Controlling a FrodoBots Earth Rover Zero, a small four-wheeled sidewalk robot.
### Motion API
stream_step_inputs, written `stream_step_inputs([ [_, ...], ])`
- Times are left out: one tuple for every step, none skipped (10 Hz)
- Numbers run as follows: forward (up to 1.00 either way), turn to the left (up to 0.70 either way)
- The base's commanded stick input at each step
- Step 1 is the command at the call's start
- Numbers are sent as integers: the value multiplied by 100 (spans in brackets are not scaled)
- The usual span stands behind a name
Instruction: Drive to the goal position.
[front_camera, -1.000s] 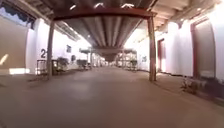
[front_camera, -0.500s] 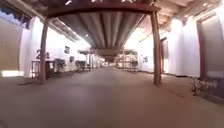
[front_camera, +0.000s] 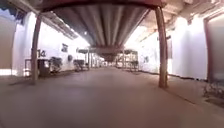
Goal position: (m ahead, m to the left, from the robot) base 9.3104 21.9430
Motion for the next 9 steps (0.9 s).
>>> stream_step_inputs([
  [85,0],
  [85,0],
  [85,0],
  [85,0],
  [85,0],
  [85,0],
  [85,0],
  [85,0],
  [85,0],
])
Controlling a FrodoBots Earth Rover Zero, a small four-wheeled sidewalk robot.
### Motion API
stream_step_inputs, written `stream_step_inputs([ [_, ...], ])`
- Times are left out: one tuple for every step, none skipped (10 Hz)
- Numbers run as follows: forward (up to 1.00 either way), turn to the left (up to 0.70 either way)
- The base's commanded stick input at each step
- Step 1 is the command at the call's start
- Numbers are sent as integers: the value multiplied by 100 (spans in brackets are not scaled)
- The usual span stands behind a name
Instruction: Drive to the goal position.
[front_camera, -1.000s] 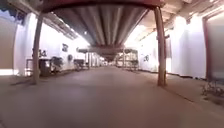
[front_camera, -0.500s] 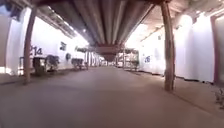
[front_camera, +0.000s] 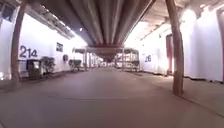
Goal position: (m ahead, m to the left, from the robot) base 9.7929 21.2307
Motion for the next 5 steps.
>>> stream_step_inputs([
  [85,0],
  [85,0],
  [85,0],
  [85,0],
  [85,0],
])
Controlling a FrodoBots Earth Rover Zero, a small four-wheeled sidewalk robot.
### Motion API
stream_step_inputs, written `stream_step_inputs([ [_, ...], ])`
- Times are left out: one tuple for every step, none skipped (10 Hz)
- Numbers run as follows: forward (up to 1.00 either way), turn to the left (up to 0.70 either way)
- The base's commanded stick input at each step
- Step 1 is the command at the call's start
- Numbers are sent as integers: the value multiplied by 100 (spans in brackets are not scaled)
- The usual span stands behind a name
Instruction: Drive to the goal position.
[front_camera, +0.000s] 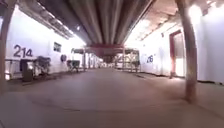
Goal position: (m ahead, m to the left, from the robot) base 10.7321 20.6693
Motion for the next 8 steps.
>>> stream_step_inputs([
  [85,0],
  [85,0],
  [85,0],
  [85,0],
  [85,0],
  [85,0],
  [85,0],
  [85,0],
])
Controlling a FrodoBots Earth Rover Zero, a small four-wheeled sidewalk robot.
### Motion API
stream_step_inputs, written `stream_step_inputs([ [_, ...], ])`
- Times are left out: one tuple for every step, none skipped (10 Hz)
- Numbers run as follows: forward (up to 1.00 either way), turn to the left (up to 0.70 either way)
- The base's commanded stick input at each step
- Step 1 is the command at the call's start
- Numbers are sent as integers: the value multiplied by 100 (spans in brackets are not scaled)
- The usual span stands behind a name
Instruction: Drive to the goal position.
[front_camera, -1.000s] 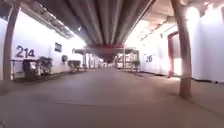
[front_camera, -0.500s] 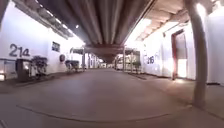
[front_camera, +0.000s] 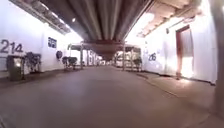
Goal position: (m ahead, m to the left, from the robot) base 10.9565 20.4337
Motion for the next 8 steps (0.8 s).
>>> stream_step_inputs([
  [85,0],
  [85,0],
  [85,0],
  [85,0],
  [85,0],
  [85,0],
  [85,0],
  [85,0],
])
